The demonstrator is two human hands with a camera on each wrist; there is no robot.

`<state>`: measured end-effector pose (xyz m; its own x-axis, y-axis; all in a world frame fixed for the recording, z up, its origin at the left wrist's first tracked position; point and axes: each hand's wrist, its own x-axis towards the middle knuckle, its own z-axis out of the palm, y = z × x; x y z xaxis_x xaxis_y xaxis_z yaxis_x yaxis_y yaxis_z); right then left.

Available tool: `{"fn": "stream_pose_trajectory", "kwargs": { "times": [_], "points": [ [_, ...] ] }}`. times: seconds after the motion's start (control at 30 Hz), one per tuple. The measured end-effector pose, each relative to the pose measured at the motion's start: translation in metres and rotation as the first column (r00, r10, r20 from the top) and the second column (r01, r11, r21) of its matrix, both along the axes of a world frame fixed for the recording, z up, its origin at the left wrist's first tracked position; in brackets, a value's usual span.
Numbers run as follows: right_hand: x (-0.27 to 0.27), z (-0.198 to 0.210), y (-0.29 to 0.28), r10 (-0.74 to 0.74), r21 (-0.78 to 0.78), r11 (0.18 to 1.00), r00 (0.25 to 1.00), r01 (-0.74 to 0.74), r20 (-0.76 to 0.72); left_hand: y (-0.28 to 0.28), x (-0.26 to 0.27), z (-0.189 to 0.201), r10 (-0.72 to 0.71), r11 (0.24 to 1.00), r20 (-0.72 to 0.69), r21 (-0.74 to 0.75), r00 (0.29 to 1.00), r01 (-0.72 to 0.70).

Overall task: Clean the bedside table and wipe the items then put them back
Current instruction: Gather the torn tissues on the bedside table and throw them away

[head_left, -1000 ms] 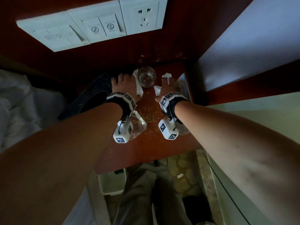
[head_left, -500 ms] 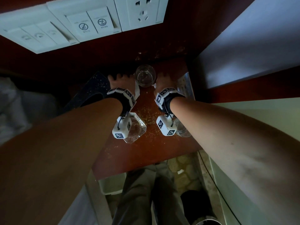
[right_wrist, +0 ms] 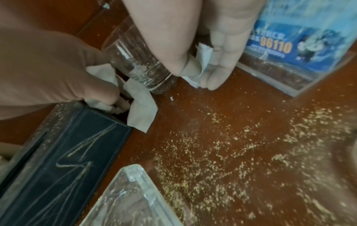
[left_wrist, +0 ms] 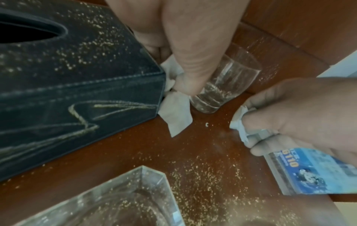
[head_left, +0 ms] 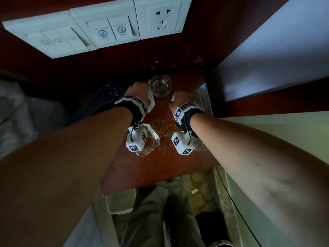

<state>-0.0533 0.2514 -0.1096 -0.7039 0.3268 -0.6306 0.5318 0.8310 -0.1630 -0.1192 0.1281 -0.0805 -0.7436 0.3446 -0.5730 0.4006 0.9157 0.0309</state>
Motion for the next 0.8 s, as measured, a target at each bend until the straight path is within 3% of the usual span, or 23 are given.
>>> {"fn": "stream_pose_trajectory", "kwargs": {
  "times": [0.1, 0.23, 0.47, 0.67, 0.8],
  "points": [
    [0.003, 0.008, 0.000, 0.042, -0.012, 0.999, 0.999, -0.042, 0.024, -0.003, -0.002, 0.004, 0.016, 1.000, 0.035, 0.009, 0.999, -0.017],
    [0.006, 0.014, -0.004, 0.046, -0.028, 0.999, 0.999, -0.046, -0.002, -0.013, -0.005, 0.002, 0.108, 0.983, 0.029, 0.147, 0.994, -0.111],
    [0.006, 0.014, -0.011, -0.010, -0.074, 0.997, 0.998, 0.005, -0.057, -0.012, -0.002, -0.010, -0.047, 0.998, 0.061, -0.028, 0.997, 0.049],
    [0.001, 0.010, -0.009, -0.036, -0.134, 0.991, 0.997, 0.027, -0.066, -0.004, -0.011, -0.013, 0.016, 0.999, 0.157, -0.035, 0.987, -0.010],
    [0.002, 0.010, -0.009, -0.130, -0.165, 0.979, 0.989, 0.118, -0.065, 0.010, -0.018, -0.008, 0.027, 0.994, 0.169, -0.108, 0.985, -0.009]
  ]
}}
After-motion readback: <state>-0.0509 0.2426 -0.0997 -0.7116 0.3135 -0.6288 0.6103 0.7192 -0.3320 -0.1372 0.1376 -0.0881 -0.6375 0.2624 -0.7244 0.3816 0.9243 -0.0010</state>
